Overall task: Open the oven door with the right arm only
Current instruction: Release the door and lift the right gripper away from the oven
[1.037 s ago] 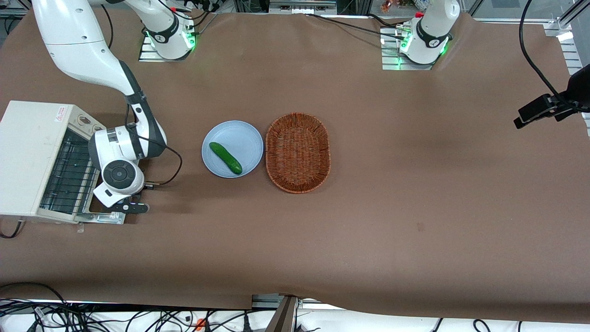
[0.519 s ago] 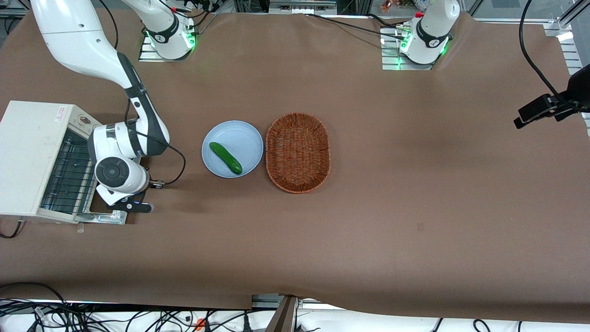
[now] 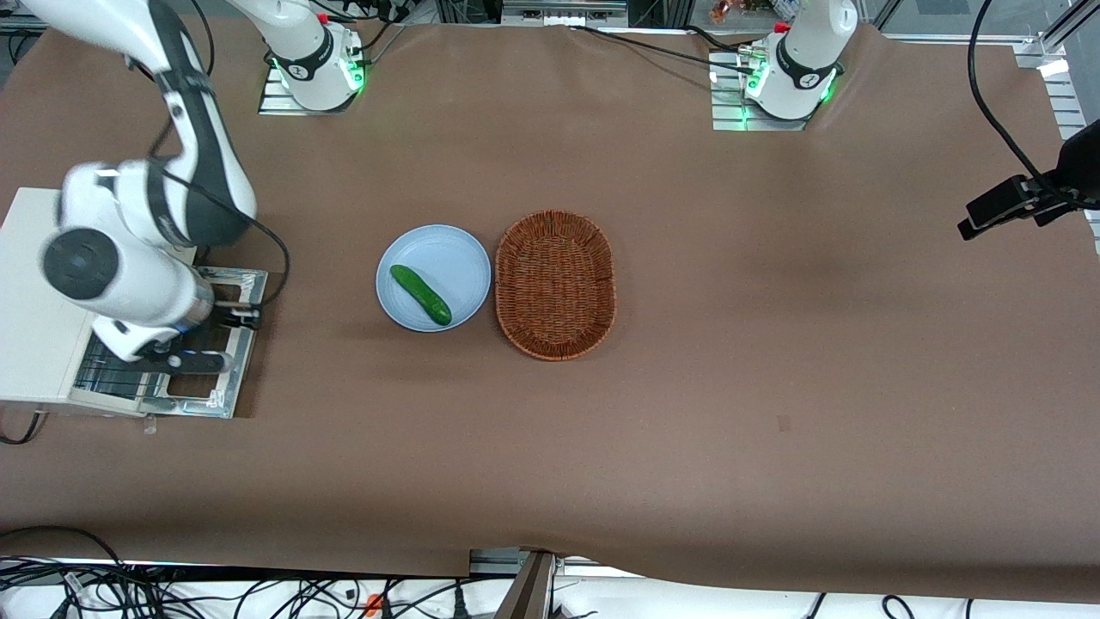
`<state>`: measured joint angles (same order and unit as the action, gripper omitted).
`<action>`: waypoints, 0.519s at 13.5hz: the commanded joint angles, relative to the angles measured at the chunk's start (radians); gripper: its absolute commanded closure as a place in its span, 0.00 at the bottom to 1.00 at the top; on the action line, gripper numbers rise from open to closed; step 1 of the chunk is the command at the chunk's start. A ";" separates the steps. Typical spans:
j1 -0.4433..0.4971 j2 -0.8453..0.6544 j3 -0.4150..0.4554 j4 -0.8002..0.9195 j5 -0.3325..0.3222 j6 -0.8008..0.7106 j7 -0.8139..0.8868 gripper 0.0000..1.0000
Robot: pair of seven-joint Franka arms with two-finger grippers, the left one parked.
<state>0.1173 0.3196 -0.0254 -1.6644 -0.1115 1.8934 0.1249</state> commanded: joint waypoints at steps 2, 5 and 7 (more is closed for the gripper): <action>-0.004 -0.192 -0.049 -0.002 0.055 -0.120 -0.048 0.00; -0.018 -0.298 -0.109 -0.001 0.180 -0.290 -0.106 0.00; -0.057 -0.310 -0.095 -0.002 0.188 -0.313 -0.111 0.00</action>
<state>0.0974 0.0281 -0.1410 -1.6447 0.0467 1.6005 0.0323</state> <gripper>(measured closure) 0.000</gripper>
